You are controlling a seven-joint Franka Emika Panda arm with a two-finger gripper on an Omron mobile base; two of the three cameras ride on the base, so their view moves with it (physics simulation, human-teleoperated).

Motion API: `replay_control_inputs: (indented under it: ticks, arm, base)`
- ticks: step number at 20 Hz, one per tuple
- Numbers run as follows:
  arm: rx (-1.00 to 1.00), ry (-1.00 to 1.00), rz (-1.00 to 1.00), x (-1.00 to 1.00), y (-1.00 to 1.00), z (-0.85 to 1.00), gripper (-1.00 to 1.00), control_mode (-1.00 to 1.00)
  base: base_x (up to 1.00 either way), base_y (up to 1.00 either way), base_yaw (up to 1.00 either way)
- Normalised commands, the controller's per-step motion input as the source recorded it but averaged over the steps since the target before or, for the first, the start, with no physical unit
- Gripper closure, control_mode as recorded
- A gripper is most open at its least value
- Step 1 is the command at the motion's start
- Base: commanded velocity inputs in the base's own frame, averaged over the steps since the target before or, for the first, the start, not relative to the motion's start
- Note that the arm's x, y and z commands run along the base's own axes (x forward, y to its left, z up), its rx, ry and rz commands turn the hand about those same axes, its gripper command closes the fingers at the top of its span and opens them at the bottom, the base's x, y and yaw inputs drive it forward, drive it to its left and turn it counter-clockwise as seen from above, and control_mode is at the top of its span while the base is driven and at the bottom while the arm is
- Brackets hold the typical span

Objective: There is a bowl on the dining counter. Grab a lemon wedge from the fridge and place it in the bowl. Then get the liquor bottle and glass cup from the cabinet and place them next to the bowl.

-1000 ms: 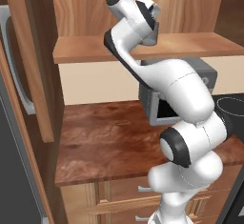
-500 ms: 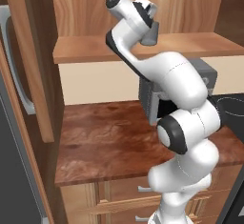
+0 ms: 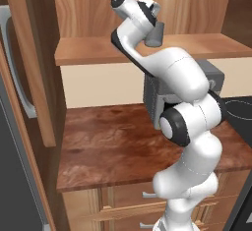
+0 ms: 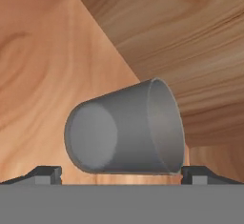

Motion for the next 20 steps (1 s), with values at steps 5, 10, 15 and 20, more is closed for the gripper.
replay_control_inputs:
  ticks: [5,10,15,20]
  arm:
    - [0.0,0.0,0.0,0.39,0.0,-0.03,-1.0,-1.0]
    - [0.0,0.0,0.0,0.32,0.0,-0.03,-1.0,-1.0]
    - [0.0,0.0,0.0,0.02,0.0,-0.04,-1.0,-1.0]
    - [-0.01,0.0,0.0,0.0,-0.01,-0.01,-1.0,-1.0]
  base:
    - [0.0,0.0,0.0]
    - [0.0,0.0,0.0]
    - [0.0,0.0,0.0]
    - [0.0,0.0,0.0]
